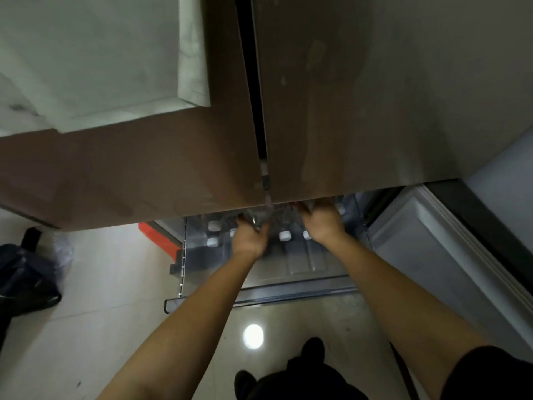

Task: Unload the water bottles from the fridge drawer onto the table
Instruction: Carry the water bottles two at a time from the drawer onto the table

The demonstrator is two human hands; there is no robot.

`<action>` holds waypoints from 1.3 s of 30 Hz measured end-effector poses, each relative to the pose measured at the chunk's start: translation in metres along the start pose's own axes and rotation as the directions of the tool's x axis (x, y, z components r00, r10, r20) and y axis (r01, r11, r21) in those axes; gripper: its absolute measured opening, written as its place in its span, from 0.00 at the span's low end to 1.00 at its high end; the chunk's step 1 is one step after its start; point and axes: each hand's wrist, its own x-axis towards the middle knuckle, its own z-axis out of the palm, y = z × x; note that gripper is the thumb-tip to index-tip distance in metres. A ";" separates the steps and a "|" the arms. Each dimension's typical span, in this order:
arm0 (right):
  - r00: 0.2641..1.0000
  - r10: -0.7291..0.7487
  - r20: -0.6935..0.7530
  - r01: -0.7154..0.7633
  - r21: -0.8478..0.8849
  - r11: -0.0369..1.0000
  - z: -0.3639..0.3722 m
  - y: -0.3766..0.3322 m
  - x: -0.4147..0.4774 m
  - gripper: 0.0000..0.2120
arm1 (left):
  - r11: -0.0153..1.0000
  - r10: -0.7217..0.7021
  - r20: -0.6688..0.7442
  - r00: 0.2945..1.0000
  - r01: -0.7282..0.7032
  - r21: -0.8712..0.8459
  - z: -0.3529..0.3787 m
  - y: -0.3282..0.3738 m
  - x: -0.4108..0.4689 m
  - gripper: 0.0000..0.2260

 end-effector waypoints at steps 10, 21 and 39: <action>0.963 -0.017 -0.268 0.059 0.150 0.987 -0.027 -0.012 -0.104 0.23 | 0.859 0.470 -0.262 0.843 -0.368 0.355 -0.051 -0.027 -0.064 0.18; 0.973 -0.135 -0.186 0.098 -0.198 0.975 -0.034 -0.037 -0.150 0.14 | 0.713 0.645 -0.141 0.751 -0.525 0.465 -0.088 -0.043 -0.096 0.14; 0.994 -0.111 0.017 0.110 0.024 0.994 -0.005 0.001 -0.121 0.41 | 0.916 0.370 -0.343 0.863 -0.277 0.290 -0.048 -0.046 -0.086 0.30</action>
